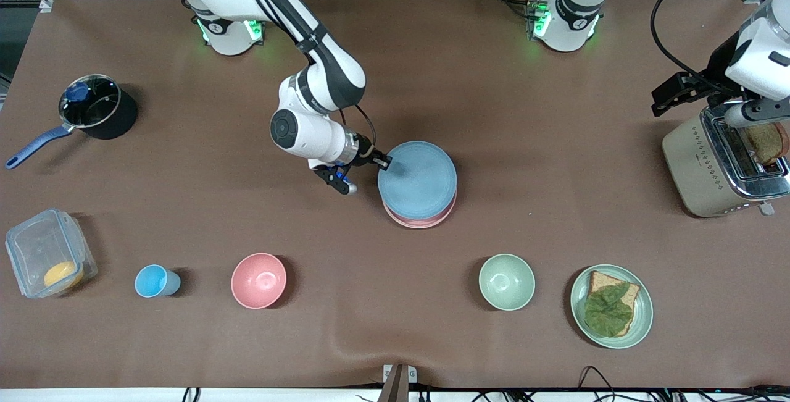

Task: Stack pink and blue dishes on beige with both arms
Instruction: 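Lower the blue plate onto the pink plate with the right gripper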

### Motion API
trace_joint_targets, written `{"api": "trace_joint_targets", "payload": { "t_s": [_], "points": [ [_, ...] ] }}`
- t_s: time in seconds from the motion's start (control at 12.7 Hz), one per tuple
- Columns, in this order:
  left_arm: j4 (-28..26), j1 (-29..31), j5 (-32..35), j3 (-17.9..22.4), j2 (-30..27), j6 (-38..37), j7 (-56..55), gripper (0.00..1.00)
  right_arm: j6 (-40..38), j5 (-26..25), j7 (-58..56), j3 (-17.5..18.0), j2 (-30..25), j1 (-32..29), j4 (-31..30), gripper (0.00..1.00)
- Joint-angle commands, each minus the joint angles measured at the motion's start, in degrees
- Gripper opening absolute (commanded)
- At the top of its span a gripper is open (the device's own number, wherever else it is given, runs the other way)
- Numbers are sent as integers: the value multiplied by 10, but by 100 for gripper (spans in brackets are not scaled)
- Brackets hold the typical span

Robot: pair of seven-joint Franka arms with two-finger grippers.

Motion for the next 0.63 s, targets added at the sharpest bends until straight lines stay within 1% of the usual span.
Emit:
{"api": "trace_joint_targets", "payload": {
  "t_s": [0.0, 0.55],
  "points": [
    [-6, 2, 2, 0, -7, 2, 10, 100, 30, 13, 8, -7, 8, 20, -5, 0],
    [-4, 2, 2, 0, -3, 2, 10, 100, 35, 13, 8, -8, 24, 17, 4, 0]
  ]
}}
